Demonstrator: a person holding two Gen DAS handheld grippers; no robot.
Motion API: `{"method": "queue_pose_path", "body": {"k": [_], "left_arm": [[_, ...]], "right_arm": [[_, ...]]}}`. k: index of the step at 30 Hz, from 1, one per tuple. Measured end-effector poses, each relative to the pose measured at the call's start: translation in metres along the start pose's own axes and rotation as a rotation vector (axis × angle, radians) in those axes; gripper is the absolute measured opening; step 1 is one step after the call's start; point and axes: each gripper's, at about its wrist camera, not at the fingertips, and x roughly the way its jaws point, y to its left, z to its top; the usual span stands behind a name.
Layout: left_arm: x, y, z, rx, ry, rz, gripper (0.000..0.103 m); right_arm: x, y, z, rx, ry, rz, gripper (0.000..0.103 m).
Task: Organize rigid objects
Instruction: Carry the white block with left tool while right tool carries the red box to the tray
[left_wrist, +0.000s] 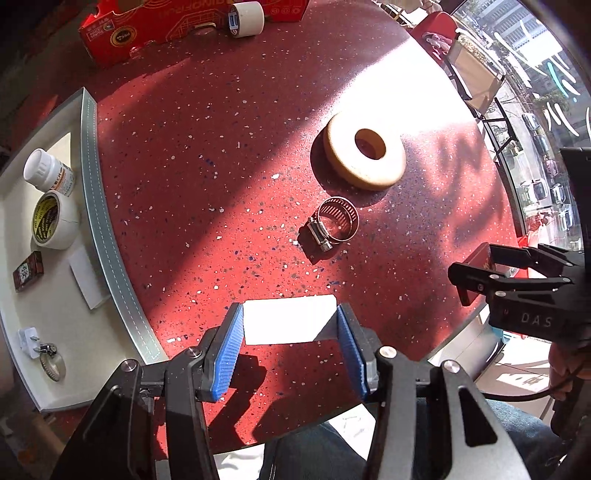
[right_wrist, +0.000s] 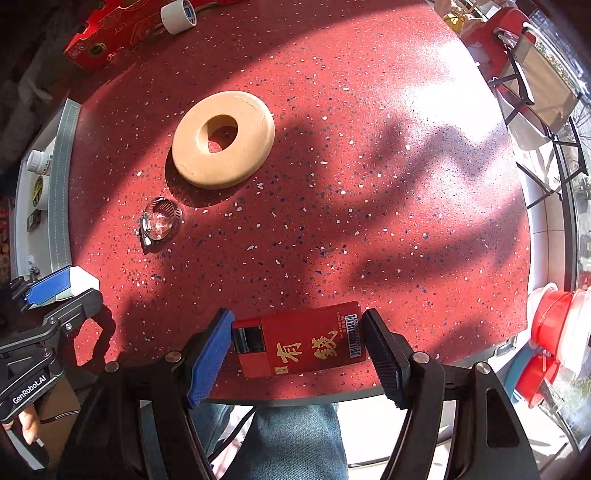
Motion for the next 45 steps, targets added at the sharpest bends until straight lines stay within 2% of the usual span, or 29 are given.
{"method": "queue_pose_path", "body": {"k": [6, 13, 35, 45], "left_arm": [[-0.012, 0.001, 0.002, 0.048, -0.048, -0.015, 0.054], [-0.024, 0.009, 0.005, 0.052, -0.103, -0.034, 0.054], [-0.048, 0.051, -0.003, -0.052, -0.193, -0.068, 0.054], [-0.059, 0.071, -0.009, -0.120, -0.239, -0.031, 0.054]], "right_arm": [[0.000, 0.021, -0.004, -0.001, -0.016, -0.021, 0.072], [-0.003, 0.048, -0.007, -0.019, -0.034, -0.050, 0.072], [-0.014, 0.098, 0.008, -0.145, -0.080, -0.112, 0.072], [-0.021, 0.125, 0.011, -0.200, -0.103, -0.105, 0.072]]}}
